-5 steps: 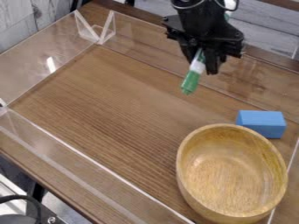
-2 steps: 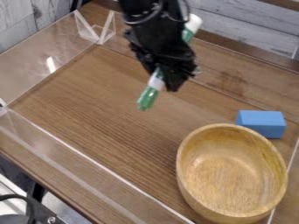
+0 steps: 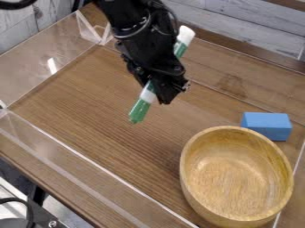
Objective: Remove the green marker from inside the brown bowl and put it on the table
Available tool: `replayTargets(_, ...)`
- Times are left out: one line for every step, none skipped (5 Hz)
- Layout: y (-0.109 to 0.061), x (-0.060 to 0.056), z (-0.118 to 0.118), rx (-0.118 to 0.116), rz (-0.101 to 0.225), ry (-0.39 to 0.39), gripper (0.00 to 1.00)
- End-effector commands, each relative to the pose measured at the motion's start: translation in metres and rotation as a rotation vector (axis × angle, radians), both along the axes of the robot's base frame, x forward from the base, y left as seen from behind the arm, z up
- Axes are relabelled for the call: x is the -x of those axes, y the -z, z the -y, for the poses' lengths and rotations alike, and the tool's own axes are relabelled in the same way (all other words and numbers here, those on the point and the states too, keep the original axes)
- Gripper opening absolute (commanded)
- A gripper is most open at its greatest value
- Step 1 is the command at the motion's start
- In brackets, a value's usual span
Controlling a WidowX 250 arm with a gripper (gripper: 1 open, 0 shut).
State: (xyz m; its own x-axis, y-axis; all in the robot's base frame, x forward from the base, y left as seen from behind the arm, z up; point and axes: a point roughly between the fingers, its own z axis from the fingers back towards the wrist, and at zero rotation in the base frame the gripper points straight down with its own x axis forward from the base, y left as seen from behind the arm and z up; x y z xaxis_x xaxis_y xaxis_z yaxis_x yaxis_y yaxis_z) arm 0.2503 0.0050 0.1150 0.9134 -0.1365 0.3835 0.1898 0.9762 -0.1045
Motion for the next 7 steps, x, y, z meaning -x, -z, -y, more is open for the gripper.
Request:
replayTargets(-0.003,-0.003,-0.005,-0.014,0.025,-0.004,0.0)
replayTargets(0.003,-0.004,-0.008,-0.019,0.016,-0.007,0.0)
replayTargets(0.01,-0.006,-0.011,-0.023,0.007,-0.009,0.0)
replayTargets(0.016,-0.007,-0.013,-0.026,-0.002,-0.013,0.0)
replayTargets(0.022,-0.008,-0.015,-0.029,-0.013,-0.016,0.0)
replayTargets(0.028,-0.01,-0.017,-0.031,-0.024,-0.02,0.0)
replayTargets(0.034,-0.011,-0.019,-0.034,-0.035,-0.024,0.0)
